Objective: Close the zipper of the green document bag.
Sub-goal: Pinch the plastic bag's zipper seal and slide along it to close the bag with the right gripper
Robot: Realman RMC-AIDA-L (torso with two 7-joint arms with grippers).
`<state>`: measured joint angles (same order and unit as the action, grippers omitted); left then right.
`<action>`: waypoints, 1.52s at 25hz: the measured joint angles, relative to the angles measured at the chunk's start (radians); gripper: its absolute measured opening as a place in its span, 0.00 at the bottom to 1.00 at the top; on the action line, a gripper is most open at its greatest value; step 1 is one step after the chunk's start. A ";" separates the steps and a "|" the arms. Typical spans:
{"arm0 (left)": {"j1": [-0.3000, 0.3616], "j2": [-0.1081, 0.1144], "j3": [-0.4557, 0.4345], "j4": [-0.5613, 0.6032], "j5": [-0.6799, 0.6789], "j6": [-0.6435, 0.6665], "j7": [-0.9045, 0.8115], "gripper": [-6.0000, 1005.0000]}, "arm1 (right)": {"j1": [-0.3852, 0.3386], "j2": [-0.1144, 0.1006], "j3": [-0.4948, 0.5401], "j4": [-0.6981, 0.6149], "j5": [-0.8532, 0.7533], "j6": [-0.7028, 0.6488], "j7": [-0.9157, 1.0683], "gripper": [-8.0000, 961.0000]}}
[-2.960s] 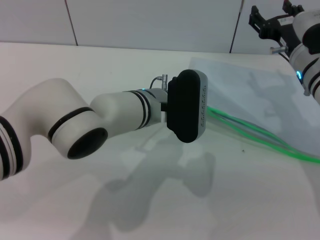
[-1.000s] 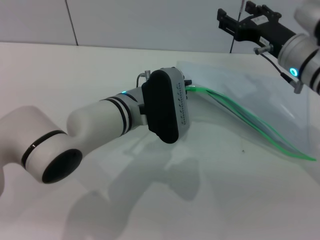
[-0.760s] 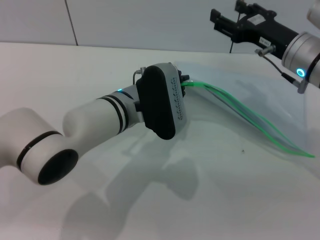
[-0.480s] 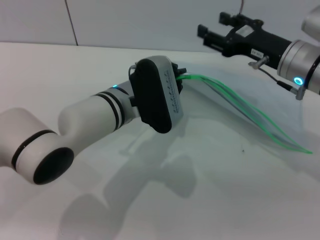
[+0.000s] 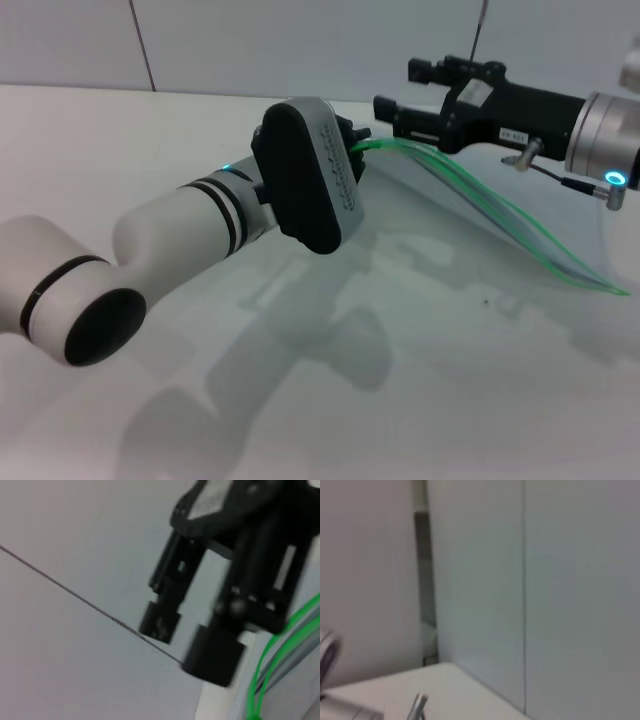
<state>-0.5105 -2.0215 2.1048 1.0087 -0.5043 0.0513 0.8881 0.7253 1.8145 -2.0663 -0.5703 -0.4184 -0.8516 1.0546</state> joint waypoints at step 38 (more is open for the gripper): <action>-0.007 0.006 -0.014 0.040 -0.071 -0.025 -0.001 0.06 | -0.147 0.215 0.587 -0.198 -0.855 -0.045 -0.100 0.69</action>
<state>-0.5172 -2.0155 2.0911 1.0489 -0.5753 0.0268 0.8872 0.5782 2.0291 -1.4791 -0.7684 -1.2730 -0.8965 0.9550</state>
